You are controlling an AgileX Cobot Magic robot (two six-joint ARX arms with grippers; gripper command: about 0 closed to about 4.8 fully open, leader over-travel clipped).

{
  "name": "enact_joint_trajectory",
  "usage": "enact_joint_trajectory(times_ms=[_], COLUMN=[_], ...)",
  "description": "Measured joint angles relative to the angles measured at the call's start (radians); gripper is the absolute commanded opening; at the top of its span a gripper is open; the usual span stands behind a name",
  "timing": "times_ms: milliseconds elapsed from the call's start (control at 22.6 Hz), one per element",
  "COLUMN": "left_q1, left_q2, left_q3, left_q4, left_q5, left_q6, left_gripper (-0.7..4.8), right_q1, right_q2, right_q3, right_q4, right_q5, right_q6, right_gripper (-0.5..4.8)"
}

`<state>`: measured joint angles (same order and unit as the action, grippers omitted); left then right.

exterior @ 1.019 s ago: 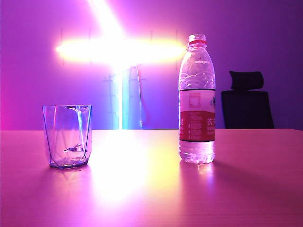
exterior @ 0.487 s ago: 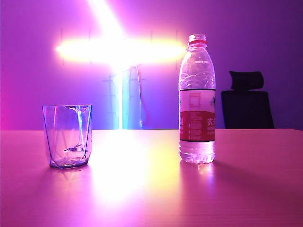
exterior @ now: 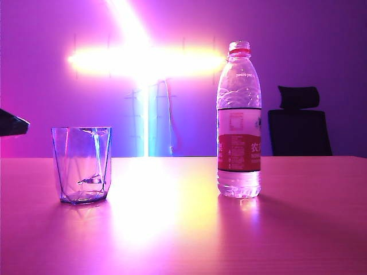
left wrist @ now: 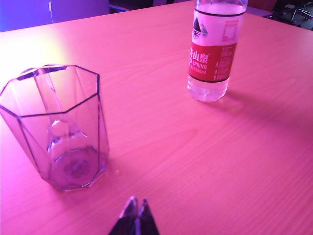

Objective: Pick up the mineral water bottle on the table and pour water into the mug until it's half full.

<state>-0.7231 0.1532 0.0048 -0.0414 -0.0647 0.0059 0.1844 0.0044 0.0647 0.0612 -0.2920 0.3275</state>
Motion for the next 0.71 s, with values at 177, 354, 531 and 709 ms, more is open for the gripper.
enact_joint_trajectory(times_ms=[177, 354, 531, 709], left_q1=[0.0, 0.0, 0.0, 0.0], left_q2=[0.0, 0.0, 0.0, -0.001], left_q3=[0.0, 0.0, 0.0, 0.0], left_q4=[0.0, 0.0, 0.0, 0.0], left_q5=[0.0, 0.0, 0.0, -0.003], left_q6=[0.0, 0.0, 0.0, 0.0], left_gripper=[-0.02, -0.02, -0.02, -0.02], right_q1=[0.222, 0.381, 0.393, 0.353], right_q2=[0.121, 0.373, 0.803, 1.262], right_q3=[-0.001, -0.001, 0.024, 0.125], right_q4=[-0.011, 0.135, 0.448, 0.866], right_q5=[0.171, 0.354, 0.409, 0.336], right_q6=[-0.096, -0.143, -0.167, -0.169], right_gripper=[4.79, 4.79, 4.79, 4.79])
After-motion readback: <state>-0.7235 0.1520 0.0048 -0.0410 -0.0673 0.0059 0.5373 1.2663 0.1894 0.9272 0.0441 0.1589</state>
